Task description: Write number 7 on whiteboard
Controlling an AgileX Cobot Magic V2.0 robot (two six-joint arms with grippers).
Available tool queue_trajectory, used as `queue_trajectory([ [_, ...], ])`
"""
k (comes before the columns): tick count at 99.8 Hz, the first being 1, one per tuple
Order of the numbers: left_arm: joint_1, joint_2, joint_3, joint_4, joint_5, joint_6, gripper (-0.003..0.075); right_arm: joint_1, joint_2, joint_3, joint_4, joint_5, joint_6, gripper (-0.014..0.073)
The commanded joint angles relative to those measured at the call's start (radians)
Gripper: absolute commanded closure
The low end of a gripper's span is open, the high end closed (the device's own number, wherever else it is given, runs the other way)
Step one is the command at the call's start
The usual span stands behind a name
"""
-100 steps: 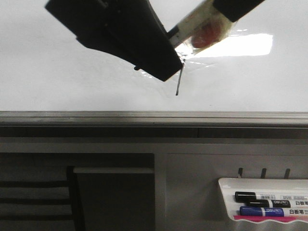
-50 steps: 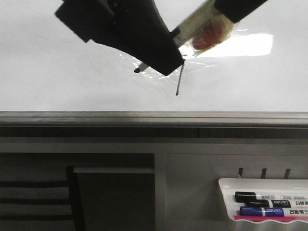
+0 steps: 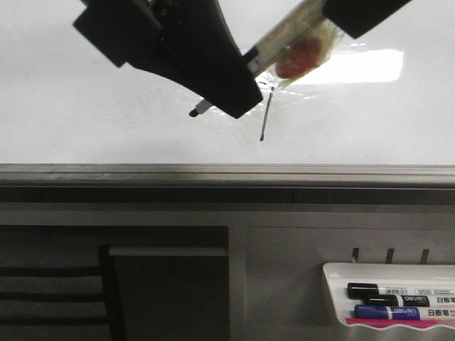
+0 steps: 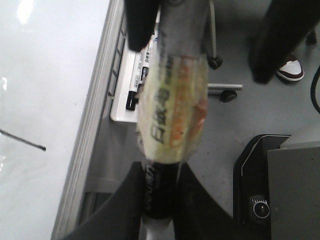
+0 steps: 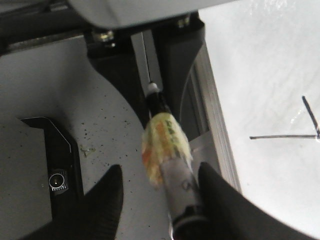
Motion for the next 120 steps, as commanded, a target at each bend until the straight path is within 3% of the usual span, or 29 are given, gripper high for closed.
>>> queue_trajectory([
  [1, -0.003, -0.036, -0.035, 0.082, -0.04, -0.137, 0.0741, 0.002, -0.055, -0.033, -0.044, -0.063, 0.077, 0.0263],
  [14, -0.003, -0.068, -0.035, 0.367, -0.04, -0.461, 0.0741, 0.002, -0.11, -0.033, -0.159, -0.059, 0.203, 0.0263],
  [31, 0.046, -0.102, -0.035, 0.761, 0.038, -0.984, 0.0741, 0.002, -0.154, -0.033, -0.197, -0.038, 0.238, 0.0263],
  [41, 0.119, -0.104, -0.008, 0.867, 0.075, -1.141, 0.0741, 0.002, -0.156, -0.033, -0.197, -0.038, 0.238, 0.0263],
  [57, 0.295, -0.104, 0.065, 0.835, -0.043, -1.242, 0.0741, 0.002, -0.156, -0.019, -0.197, -0.043, 0.238, 0.0263],
  [81, 0.484, -0.101, 0.141, 0.687, -0.246, -1.252, 0.0741, 0.002, -0.152, -0.018, -0.198, -0.053, 0.238, 0.0263],
  [120, 0.515, -0.052, 0.163, 0.675, -0.306, -1.252, 0.0741, 0.002, -0.152, -0.018, -0.198, -0.075, 0.238, 0.0263],
])
